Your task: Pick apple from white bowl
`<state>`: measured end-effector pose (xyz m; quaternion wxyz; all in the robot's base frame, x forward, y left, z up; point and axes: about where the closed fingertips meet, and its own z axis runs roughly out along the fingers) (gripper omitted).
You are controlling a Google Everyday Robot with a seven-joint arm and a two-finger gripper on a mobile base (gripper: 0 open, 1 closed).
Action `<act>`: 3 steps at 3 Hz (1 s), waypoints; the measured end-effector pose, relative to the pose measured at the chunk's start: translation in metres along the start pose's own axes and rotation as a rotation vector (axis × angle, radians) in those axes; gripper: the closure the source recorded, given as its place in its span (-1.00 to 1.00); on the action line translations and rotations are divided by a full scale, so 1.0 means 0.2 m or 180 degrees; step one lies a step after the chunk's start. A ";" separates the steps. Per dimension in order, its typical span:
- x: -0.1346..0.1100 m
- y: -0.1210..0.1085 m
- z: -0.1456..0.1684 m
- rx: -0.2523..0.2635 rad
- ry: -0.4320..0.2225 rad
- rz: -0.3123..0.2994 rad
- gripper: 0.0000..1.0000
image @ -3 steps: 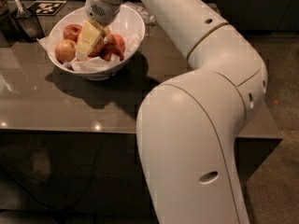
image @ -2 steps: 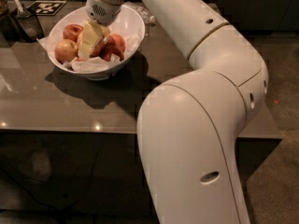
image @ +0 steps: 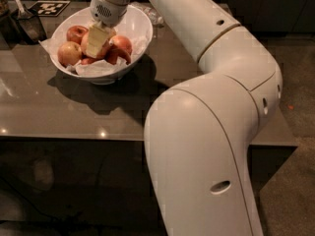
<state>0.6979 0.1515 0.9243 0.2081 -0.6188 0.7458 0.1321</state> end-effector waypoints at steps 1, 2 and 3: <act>0.00 0.00 0.00 0.0000 0.0000 0.0000 0.74; -0.04 0.00 -0.07 0.0073 -0.0007 0.0042 1.00; -0.12 0.02 -0.22 0.0243 -0.0062 0.0081 1.00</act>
Offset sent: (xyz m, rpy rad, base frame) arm -0.0058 -0.0026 0.0485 -0.0033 -0.0351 -0.0577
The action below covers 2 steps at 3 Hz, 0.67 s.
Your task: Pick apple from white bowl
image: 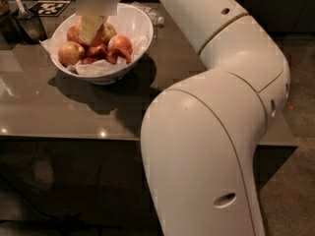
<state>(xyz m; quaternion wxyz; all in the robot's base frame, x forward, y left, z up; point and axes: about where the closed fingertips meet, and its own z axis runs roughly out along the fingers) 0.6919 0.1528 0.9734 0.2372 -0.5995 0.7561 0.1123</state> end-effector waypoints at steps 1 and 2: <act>-0.11 0.03 -0.19 0.0145 -0.0105 -0.0076 1.00; -0.11 0.03 -0.20 0.0148 -0.0111 -0.0079 1.00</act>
Offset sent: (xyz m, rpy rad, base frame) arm -0.0095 0.0018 0.0364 0.0153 -0.0492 0.0014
